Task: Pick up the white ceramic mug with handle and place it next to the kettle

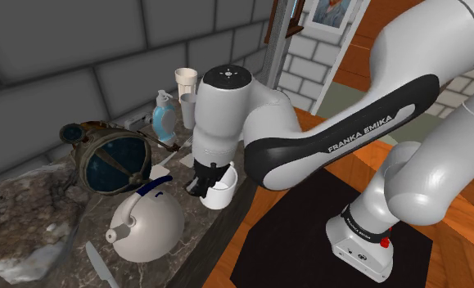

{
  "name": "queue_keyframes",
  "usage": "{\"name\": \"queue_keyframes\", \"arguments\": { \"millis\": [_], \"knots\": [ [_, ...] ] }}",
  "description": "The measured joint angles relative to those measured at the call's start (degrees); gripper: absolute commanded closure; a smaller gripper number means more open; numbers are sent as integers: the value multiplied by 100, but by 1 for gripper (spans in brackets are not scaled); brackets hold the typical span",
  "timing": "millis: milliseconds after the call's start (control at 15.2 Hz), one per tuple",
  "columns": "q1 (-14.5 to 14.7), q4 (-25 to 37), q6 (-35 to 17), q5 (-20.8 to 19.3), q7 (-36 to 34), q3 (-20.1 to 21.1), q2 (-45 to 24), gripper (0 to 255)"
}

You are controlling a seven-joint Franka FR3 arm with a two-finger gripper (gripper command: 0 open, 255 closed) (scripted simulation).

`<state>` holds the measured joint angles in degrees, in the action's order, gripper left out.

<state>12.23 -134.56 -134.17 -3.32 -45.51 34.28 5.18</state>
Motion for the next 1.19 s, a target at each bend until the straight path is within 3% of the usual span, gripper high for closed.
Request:
{"name": "queue_keyframes", "arguments": {
  "millis": [264,924,1188],
  "knots": [
    [-14,-161,-300,-165,-149,30,-175,255],
    [-30,-302,-1032,-1008,-801,-3,-960,255],
    [-21,-333,-1118,-1109,-878,-23,-1033,255]
  ]
}}
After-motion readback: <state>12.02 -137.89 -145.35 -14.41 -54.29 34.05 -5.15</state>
